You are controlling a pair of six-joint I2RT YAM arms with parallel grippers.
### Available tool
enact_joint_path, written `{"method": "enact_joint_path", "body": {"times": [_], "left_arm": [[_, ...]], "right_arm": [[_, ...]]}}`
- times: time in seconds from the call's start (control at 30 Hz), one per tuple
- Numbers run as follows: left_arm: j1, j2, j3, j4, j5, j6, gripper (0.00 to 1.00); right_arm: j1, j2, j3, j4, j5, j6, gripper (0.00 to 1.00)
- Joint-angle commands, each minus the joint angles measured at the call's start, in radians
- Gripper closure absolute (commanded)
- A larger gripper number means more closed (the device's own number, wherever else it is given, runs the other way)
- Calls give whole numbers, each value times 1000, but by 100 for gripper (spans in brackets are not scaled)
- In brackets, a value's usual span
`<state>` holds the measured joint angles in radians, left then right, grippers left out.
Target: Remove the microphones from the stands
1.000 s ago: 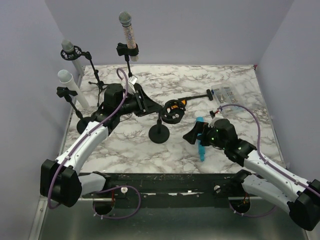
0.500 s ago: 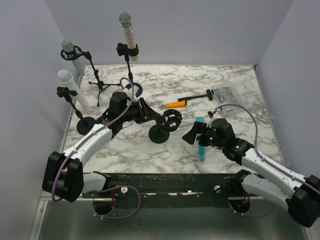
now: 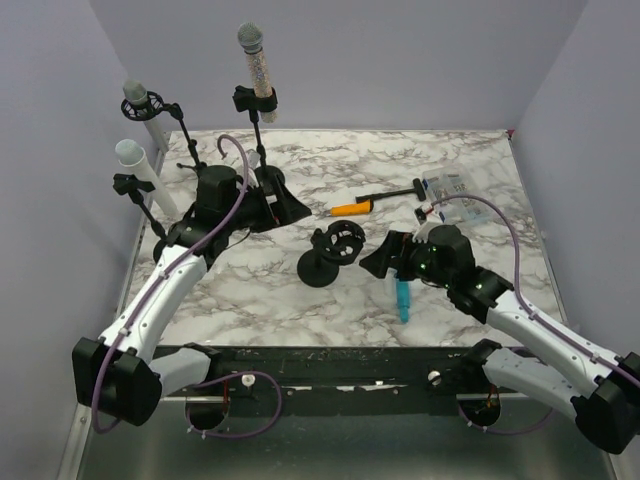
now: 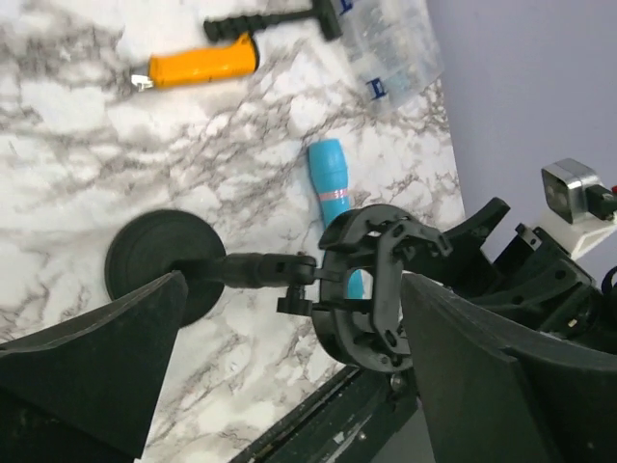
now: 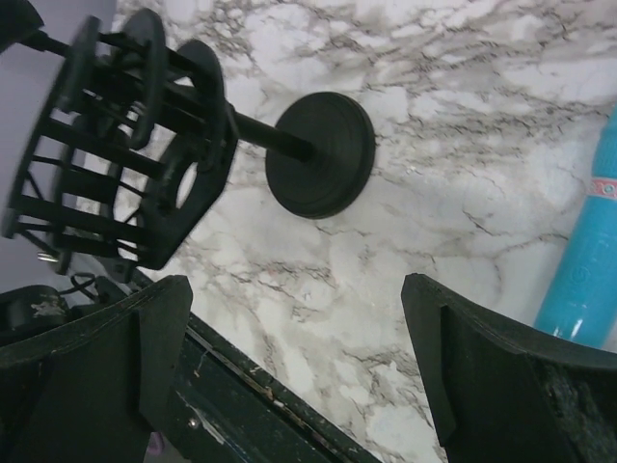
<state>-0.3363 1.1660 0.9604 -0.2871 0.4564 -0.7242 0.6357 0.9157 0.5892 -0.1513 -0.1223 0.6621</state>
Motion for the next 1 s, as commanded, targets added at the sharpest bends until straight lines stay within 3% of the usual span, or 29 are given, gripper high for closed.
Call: {"method": "enact_joint_path", "body": {"times": [0.0,0.1,0.27,0.43,0.53,0.67,0.77,0.97], "left_arm": [[28,-59,129,-118,6,118,1],[45,-83,167,-114,60,157,1],[47,-107,241,-113,71,234,1],[46,-170,180,-36,47,249,2],[51,-170,190,-33,62,187,2],[51,-131,261,-4,125,135,1],[52,-102,332,-42,103,154,1],[54,-112,319,-57,68,227,1]], "right_arm": [[4,18,63,11,-59,-32,0],[4,3,5,123,-124,-77,0],[4,13,-110,400,-231,-6,0],[4,-5,-140,476,-110,184,4],[4,2,-124,477,-58,277,17],[4,73,-66,428,-34,340,25],[4,159,-26,434,-79,363,41],[5,272,-26,518,-161,444,57]]}}
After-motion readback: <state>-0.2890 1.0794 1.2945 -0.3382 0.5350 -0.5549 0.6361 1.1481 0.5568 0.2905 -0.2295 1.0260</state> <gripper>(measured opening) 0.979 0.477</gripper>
